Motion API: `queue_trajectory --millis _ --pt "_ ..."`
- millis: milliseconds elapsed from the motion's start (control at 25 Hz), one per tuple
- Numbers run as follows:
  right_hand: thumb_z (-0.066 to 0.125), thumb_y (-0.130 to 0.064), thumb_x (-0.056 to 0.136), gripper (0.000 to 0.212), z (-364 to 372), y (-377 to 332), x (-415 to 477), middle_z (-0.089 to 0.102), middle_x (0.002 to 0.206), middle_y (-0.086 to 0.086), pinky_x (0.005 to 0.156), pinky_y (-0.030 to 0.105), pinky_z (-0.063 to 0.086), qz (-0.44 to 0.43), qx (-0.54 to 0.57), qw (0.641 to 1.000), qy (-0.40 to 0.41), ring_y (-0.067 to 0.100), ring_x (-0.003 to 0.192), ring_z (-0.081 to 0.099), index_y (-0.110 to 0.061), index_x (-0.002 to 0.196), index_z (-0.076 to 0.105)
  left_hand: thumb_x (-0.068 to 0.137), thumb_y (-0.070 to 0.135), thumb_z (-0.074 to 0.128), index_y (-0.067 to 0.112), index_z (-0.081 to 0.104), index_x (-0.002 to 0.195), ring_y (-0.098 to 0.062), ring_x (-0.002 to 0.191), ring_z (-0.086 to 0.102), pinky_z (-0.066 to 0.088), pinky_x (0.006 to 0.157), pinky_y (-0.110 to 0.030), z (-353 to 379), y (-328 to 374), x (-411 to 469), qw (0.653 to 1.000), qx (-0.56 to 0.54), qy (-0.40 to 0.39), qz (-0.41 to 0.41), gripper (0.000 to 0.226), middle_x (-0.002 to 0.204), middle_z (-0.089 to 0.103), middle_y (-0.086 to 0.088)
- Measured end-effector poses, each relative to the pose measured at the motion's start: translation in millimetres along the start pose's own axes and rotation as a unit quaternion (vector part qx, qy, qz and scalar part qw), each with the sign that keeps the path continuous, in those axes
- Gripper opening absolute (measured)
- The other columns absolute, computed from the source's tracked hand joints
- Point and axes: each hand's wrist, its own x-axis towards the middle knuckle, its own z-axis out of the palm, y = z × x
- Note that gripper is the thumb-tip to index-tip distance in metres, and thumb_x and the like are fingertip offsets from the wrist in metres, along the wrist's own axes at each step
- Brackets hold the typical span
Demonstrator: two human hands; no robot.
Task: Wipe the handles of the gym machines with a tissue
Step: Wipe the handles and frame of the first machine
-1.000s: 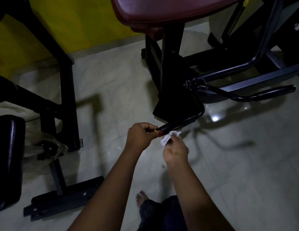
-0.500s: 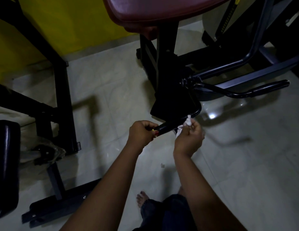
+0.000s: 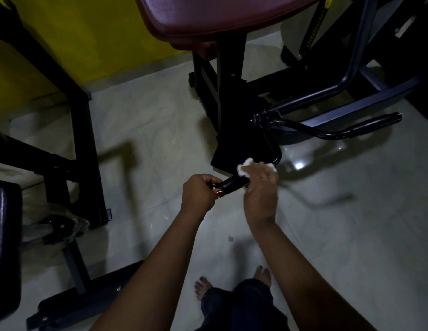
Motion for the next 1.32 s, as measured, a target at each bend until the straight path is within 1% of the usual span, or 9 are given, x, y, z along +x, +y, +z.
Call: queue_trajectory --millis 160,400,600,800,880,1040,1160,1240,1320 --pt "0.043 0.011 0.088 0.038 -3 8 -21 0.065 0.122 0.013 0.111 0.031 0.034 -0.275 0.032 0.958 -0.076 0.023 0.120 0.052 -0.001 0.115 0.068 0.083 0.000 0.071 0.016 0.076 0.098 -0.017 0.073 0.063 0.054 0.059 -0.029 -1 -1 0 1.000 -0.007 0.000 0.006 0.022 0.090 0.073 -0.009" --pt "0.054 0.016 0.078 0.045 2 22 7 0.064 0.121 0.013 0.112 0.029 0.028 -0.032 -0.043 0.998 -0.032 0.030 0.127 0.048 -0.006 0.115 0.066 0.084 -0.008 0.064 0.020 0.075 0.095 -0.027 0.077 0.066 0.059 0.071 -0.046 -1 -1 1 1.000 -0.017 -0.002 -0.007 0.032 0.091 0.071 -0.010" --pt "0.039 -0.006 0.081 0.042 -6 5 3 0.066 0.112 0.012 0.106 0.039 0.037 -0.259 -0.004 0.950 -0.176 0.028 0.111 0.057 -0.005 0.113 0.066 0.084 -0.007 0.065 0.014 0.075 0.106 -0.027 0.081 0.067 0.059 0.072 -0.043 -2 1 1 1.000 -0.008 -0.005 -0.015 0.032 0.097 0.071 -0.009" --pt "0.040 -0.019 0.082 0.029 -12 4 40 0.067 0.080 0.007 0.078 0.037 0.046 -0.125 -0.053 0.979 -0.151 0.028 0.079 0.061 -0.010 0.085 0.068 0.083 -0.006 0.067 0.012 0.076 0.102 -0.028 0.079 0.068 0.059 0.074 -0.042 0 -1 0 1.000 -0.016 0.010 -0.019 0.028 0.090 0.073 -0.010" --pt "0.038 -0.020 0.079 0.029 -4 -18 26 0.065 0.075 0.008 0.074 0.037 0.045 -0.164 -0.053 0.967 -0.190 0.029 0.074 0.060 -0.010 0.079 0.065 0.084 -0.004 0.068 0.009 0.076 0.100 -0.024 0.073 0.068 0.060 0.076 -0.040 0 0 -1 0.999 -0.027 0.012 -0.024 0.022 0.088 0.073 -0.010" --pt "0.043 -0.011 0.086 0.033 -14 -3 8 0.069 0.101 0.010 0.095 0.037 0.045 -0.295 0.009 0.934 -0.201 0.027 0.099 0.059 -0.005 0.105 0.069 0.083 0.004 0.072 0.011 0.077 0.099 -0.024 0.079 0.070 0.054 0.062 -0.029 -1 1 -2 1.000 -0.011 0.016 -0.013 0.018 0.090 0.075 -0.012" --pt "0.043 -0.010 0.087 0.034 -18 13 18 0.071 0.102 0.012 0.100 0.041 0.045 -0.189 -0.033 0.980 -0.058 0.030 0.106 0.056 -0.002 0.105 0.070 0.084 -0.001 0.067 0.012 0.076 0.104 -0.028 0.084 0.070 0.044 0.052 -0.021 -2 0 -1 1.000 0.014 0.009 -0.013 0.026 0.092 0.074 -0.012" --pt "0.043 -0.010 0.084 0.034 -9 -5 8 0.070 0.104 0.014 0.096 0.042 0.045 -0.049 -0.066 0.997 -0.004 0.032 0.103 0.054 -0.001 0.104 0.070 0.083 -0.001 0.070 0.013 0.076 0.103 -0.028 0.083 0.070 0.055 0.061 -0.028 -3 0 1 1.000 0.009 0.001 -0.018 0.026 0.092 0.074 -0.012" --pt "0.042 -0.006 0.081 0.032 -1 -32 -7 0.069 0.099 0.018 0.094 0.042 0.042 0.001 0.015 0.999 -0.035 0.032 0.099 0.053 0.004 0.098 0.068 0.081 -0.001 0.073 0.012 0.076 0.101 -0.024 0.080 0.070 0.059 0.077 -0.037 -4 0 2 1.000 0.000 -0.002 -0.017 0.024 0.090 0.075 -0.011"
